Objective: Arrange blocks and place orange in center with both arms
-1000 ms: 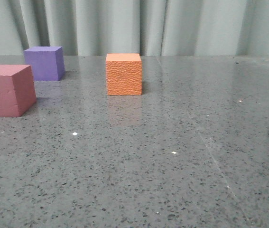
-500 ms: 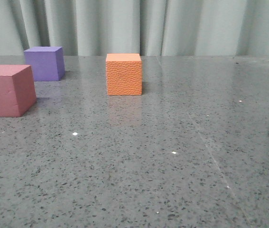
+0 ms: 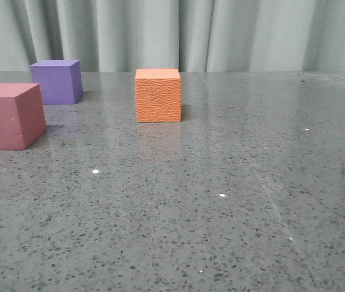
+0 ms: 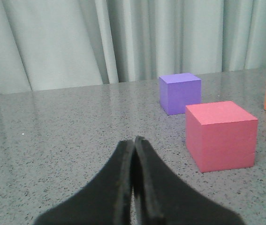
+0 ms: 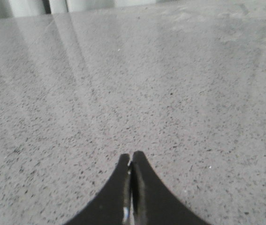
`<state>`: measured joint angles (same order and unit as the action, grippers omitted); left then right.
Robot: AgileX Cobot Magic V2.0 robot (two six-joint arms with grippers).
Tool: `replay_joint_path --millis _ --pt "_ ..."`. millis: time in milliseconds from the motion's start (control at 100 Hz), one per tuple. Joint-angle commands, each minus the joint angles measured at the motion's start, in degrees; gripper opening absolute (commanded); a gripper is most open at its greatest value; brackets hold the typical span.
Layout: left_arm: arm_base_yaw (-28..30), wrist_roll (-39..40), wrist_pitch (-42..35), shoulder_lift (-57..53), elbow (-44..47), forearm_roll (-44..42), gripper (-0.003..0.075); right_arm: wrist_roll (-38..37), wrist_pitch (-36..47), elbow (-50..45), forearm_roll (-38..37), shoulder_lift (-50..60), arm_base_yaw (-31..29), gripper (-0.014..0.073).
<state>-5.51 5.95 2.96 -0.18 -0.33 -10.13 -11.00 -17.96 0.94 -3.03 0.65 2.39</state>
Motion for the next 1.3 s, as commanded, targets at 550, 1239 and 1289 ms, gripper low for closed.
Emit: replay_joint_path --millis 550,1239,1289 --pt "0.1 0.3 -4.3 -1.8 3.2 0.5 -0.0019 2.4 14.9 -1.7 0.6 1.1 -1.0 -0.0067" --pt "0.1 0.3 -7.6 -1.8 3.2 0.7 -0.0019 2.4 14.9 -1.7 0.6 1.1 -1.0 -0.0067" --pt "0.1 0.3 -8.9 -1.8 2.8 1.1 -0.0019 2.4 14.9 -1.7 0.6 1.1 -1.0 -0.0067"
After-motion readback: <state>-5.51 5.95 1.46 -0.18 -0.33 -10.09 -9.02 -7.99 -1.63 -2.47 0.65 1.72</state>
